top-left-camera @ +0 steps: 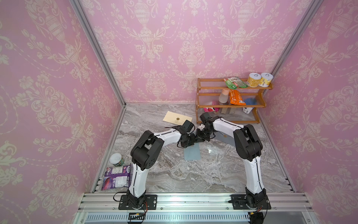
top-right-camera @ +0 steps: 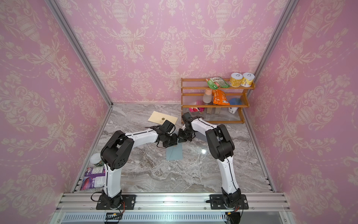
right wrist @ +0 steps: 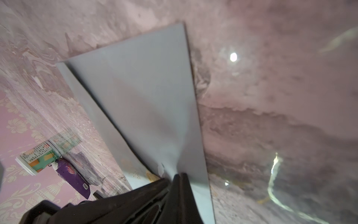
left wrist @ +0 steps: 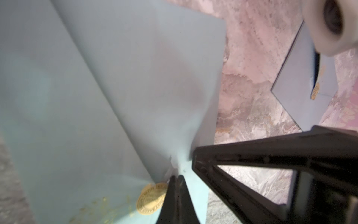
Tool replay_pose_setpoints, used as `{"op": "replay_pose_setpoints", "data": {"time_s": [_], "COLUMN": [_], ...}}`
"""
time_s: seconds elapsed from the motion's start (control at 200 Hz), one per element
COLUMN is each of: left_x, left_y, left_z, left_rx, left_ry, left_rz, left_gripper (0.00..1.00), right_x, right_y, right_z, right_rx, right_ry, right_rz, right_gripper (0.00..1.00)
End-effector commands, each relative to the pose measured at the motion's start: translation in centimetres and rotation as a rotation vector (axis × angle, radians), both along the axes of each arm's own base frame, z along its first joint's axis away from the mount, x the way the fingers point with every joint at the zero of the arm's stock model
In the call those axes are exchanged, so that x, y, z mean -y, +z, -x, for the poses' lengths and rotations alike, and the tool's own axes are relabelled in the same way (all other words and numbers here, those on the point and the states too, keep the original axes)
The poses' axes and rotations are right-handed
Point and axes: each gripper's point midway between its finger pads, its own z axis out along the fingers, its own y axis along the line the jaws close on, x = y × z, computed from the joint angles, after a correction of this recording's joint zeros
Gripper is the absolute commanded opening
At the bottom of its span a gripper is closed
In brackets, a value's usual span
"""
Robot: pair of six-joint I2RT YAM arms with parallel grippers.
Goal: Fold the letter paper in half and place it into the envelope
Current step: Fold the envelope flap on the envelope.
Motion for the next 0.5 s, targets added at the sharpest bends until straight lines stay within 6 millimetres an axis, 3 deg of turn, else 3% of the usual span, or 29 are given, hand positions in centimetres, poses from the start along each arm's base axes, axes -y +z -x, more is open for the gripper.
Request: {"op": "replay_pose_setpoints", "data": {"time_s": [0.0, 0.3, 0.4, 0.495], "left_x": [-2.5, -8.2, -9.0, -8.7], "left_y": [-6.2, -3.6, -3.1, -3.3], "left_z": [3.2, 5.5, 6.1, 6.1], "left_rx": [-0.164, -0.133, -0.127, -0.128], "left_ry": [0.038, -0.065, -0.079, -0.07], "left_rz": [-0.129, -0.278, -0.298, -0.28], "left_gripper": [0.0, 0.0, 0.0, 0.0], "right_x": [2.9, 3.4, 3.5, 3.5], "right_y": [-4.2, -4.9, -5.1, -5.2], "right_z": [2.6, 2.6, 2.6, 2.6], "right_rx": [-0.112, -0.123, -0.128, -0.128], "right_ry": [-0.029, -0.021, -0.016, -0.014], "right_rz": [0.131, 0.154, 0.159, 0.158], "right_gripper": [0.0, 0.0, 0.0, 0.0]}}
